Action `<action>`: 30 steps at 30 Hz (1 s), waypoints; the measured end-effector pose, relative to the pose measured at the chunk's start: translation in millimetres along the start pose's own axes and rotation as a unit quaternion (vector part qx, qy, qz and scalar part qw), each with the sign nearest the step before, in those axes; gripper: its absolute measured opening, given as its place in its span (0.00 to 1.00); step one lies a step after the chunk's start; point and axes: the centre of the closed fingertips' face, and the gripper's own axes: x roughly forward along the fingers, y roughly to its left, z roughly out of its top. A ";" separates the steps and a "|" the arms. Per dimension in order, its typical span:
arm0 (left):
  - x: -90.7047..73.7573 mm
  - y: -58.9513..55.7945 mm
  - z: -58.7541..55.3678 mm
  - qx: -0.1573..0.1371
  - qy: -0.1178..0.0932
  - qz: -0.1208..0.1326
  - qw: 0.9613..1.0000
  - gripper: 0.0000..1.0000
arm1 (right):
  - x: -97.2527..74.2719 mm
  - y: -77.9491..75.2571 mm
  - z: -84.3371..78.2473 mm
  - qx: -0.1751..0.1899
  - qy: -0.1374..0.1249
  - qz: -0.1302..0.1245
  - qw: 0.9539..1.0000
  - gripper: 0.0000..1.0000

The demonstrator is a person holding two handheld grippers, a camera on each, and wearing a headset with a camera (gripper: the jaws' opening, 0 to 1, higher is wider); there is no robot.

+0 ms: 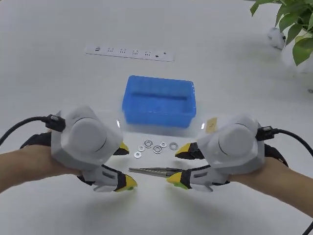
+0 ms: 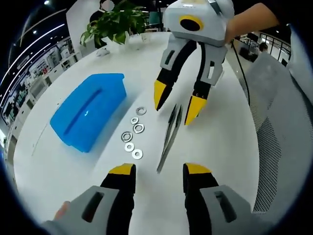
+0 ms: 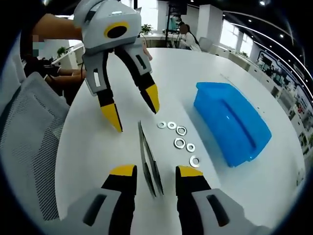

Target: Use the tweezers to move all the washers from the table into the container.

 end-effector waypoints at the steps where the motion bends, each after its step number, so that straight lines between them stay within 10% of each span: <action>1: 0.7 -0.3 0.0 0.002 0.000 0.000 1.000 0.42 | 1.3 1.8 0.3 -0.001 0.000 0.005 1.000 0.31; 24: 11.7 -11.4 7.3 0.024 -0.011 -0.052 0.998 0.26 | 7.8 13.4 -1.1 -0.048 0.018 0.034 0.998 0.11; 30: 14.8 -3.3 6.1 0.075 0.032 -0.040 0.996 0.07 | 8.4 13.7 -1.3 -0.059 0.028 0.038 0.997 0.11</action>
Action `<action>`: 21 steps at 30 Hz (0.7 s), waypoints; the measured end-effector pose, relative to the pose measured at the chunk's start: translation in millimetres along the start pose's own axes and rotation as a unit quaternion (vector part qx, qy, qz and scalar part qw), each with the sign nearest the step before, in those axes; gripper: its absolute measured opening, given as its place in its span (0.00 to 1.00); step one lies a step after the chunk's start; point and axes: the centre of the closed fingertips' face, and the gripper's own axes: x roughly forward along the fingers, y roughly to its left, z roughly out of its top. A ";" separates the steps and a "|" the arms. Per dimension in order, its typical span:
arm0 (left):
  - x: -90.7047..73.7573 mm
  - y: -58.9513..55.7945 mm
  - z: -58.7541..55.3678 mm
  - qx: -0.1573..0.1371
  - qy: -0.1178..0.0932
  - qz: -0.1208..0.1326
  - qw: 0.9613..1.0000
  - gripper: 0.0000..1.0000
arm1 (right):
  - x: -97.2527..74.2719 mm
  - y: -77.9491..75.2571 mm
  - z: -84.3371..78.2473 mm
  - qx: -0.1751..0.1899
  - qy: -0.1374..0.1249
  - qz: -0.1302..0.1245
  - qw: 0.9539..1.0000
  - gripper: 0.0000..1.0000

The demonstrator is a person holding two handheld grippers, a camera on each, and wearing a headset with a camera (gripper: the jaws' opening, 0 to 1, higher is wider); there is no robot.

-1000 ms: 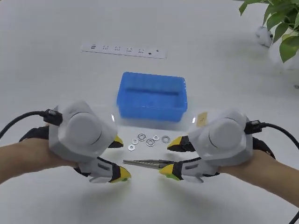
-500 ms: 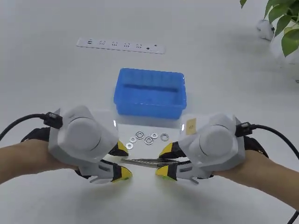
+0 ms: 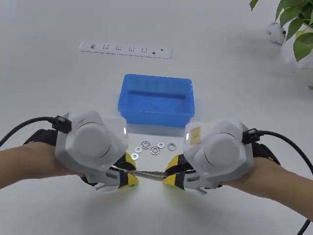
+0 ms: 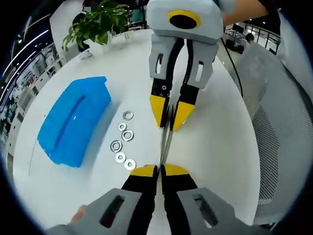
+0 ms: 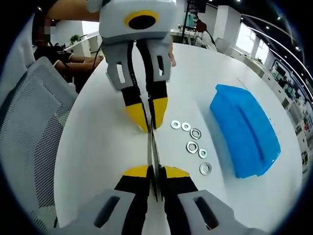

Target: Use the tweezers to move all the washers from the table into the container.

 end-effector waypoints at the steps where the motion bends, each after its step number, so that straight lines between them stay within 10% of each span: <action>1: 0.7 -7.5 3.2 0.006 -0.002 -0.017 1.000 0.07 | 0.2 -0.3 -0.7 0.000 0.003 0.000 1.000 0.11; 21: -0.4 -7.8 1.6 0.047 0.018 -0.011 0.999 0.07 | 2.4 1.2 5.2 -0.041 -0.011 -0.020 0.999 0.07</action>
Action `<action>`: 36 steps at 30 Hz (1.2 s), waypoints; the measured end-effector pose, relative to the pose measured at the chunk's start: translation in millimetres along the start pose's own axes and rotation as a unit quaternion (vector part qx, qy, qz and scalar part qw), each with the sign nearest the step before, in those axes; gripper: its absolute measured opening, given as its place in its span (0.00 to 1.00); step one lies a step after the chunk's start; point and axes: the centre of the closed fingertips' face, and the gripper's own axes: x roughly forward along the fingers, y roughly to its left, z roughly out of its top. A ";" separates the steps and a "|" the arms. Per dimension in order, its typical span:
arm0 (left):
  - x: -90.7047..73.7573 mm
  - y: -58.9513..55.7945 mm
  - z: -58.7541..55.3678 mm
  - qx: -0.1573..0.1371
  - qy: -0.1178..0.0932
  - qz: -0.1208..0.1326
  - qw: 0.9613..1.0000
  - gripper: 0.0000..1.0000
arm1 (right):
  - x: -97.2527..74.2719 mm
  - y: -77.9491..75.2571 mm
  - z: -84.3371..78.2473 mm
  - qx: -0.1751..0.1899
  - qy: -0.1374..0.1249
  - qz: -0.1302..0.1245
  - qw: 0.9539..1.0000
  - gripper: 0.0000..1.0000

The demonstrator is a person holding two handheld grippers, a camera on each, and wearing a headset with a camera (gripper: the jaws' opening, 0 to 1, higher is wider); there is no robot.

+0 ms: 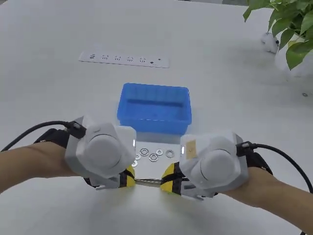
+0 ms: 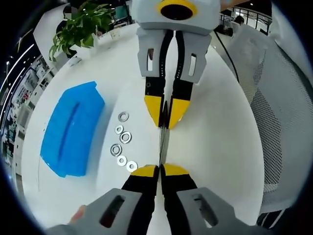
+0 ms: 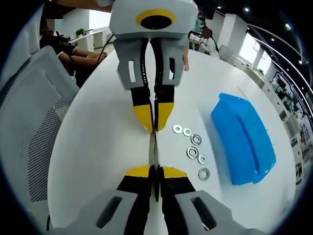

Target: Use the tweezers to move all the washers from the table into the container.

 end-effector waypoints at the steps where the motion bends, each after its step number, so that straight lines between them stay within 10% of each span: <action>1: -0.3 0.6 -0.3 0.005 0.000 0.002 1.000 0.08 | -0.5 -1.1 1.2 0.002 -0.002 -0.004 1.000 0.07; 15: -13.4 -4.3 0.8 0.018 -0.001 -0.001 1.000 0.06 | -7.2 3.6 14.9 -0.017 -0.020 -0.006 1.000 0.07; 36: -54.6 -7.1 51.2 0.025 -0.071 0.032 0.997 0.07 | -19.4 4.3 22.7 0.002 -0.086 -0.031 0.996 0.07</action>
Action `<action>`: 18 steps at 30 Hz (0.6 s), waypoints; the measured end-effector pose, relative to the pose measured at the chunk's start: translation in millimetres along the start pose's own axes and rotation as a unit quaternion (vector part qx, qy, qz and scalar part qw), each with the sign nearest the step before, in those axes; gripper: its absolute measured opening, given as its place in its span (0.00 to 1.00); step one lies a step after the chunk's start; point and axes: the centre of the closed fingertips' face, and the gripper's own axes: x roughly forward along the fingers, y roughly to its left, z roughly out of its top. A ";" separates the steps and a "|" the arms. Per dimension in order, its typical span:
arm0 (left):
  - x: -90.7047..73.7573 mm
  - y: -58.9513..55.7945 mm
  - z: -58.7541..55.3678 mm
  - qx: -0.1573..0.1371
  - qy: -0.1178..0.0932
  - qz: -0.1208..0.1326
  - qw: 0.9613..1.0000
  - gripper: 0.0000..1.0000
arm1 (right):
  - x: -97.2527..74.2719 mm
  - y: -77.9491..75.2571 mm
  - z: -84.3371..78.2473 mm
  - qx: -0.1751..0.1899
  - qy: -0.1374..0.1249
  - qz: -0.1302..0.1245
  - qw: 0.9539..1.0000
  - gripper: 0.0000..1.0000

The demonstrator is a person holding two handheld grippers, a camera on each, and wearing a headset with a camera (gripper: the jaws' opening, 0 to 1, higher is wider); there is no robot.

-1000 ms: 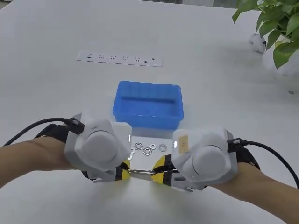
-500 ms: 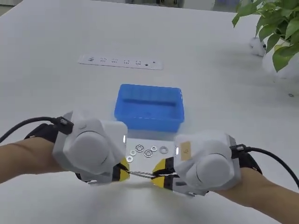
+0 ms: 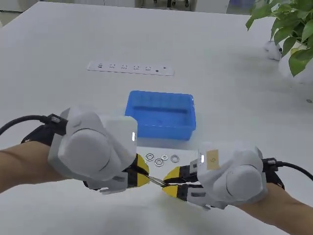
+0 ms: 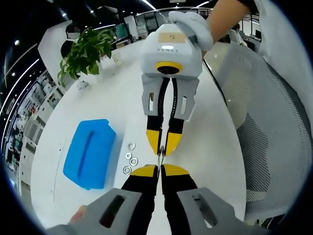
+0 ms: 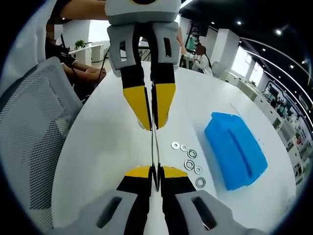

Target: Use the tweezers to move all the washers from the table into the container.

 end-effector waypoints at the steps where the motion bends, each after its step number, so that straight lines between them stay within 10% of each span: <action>1: -0.3 0.0 1.8 -0.001 -0.003 0.000 1.000 0.07 | -0.4 0.1 0.0 0.001 -0.002 -0.001 1.000 0.07; 10: 3.0 1.6 25.7 -0.030 -0.050 0.004 0.998 0.06 | -0.9 5.1 2.9 0.023 -0.029 0.000 0.999 0.07; 18: 0.0 0.5 -23.0 -0.007 0.028 0.004 1.000 0.16 | 1.6 7.8 4.3 0.018 -0.030 0.008 0.999 0.07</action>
